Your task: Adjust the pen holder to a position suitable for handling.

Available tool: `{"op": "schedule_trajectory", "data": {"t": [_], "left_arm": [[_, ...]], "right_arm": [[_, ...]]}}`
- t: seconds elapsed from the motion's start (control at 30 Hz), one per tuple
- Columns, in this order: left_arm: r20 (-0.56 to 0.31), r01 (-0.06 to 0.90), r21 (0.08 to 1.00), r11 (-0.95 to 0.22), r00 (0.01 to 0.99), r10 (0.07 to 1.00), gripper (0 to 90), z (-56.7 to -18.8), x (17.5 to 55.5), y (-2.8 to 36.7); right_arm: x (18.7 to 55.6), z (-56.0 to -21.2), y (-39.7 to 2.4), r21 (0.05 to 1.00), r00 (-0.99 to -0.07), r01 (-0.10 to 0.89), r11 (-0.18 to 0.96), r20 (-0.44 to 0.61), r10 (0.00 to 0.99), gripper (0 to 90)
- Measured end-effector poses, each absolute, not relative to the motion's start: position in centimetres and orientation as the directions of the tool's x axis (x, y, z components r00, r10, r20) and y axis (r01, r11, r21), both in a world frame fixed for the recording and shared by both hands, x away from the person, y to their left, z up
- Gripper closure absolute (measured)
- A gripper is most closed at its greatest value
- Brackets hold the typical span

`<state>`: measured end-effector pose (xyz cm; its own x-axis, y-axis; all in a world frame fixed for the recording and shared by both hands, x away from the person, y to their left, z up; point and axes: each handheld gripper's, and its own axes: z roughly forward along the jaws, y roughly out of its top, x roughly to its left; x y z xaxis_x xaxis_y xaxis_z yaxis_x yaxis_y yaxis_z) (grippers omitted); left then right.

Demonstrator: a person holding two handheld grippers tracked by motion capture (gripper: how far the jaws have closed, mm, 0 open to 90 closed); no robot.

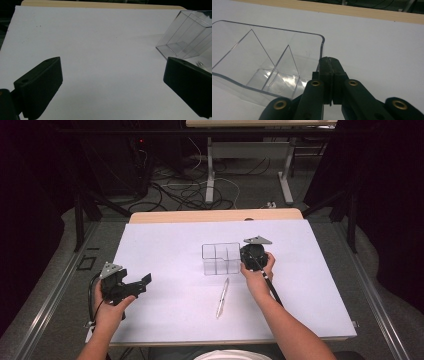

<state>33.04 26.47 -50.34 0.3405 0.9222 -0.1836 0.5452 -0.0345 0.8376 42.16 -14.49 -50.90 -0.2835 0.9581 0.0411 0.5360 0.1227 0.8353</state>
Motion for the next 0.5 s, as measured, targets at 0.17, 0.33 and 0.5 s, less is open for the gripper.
{"op": "schedule_trajectory", "data": {"t": [0.17,0.33,0.5], "left_arm": [[-0.182,0.546,0.837,-0.037,0.342,0.922,2.5,-50.38,33.06,26.43],[-0.179,0.547,0.836,-0.041,0.343,0.922,2.6,-50.38,33.06,26.38],[-0.179,0.548,0.835,-0.041,0.342,0.922,2.6,-50.39,33.06,26.36]], "right_arm": [[42.04,-50.88,-14.22,0.835,-0.286,0.535,0.129,0.036,0.957,90.0],[41.87,-50.91,-14.14,0.836,-0.288,0.534,0.125,0.040,0.957,90.0],[41.71,-50.93,-13.72,0.836,-0.304,0.534,0.125,0.052,0.951,90.0]]}}
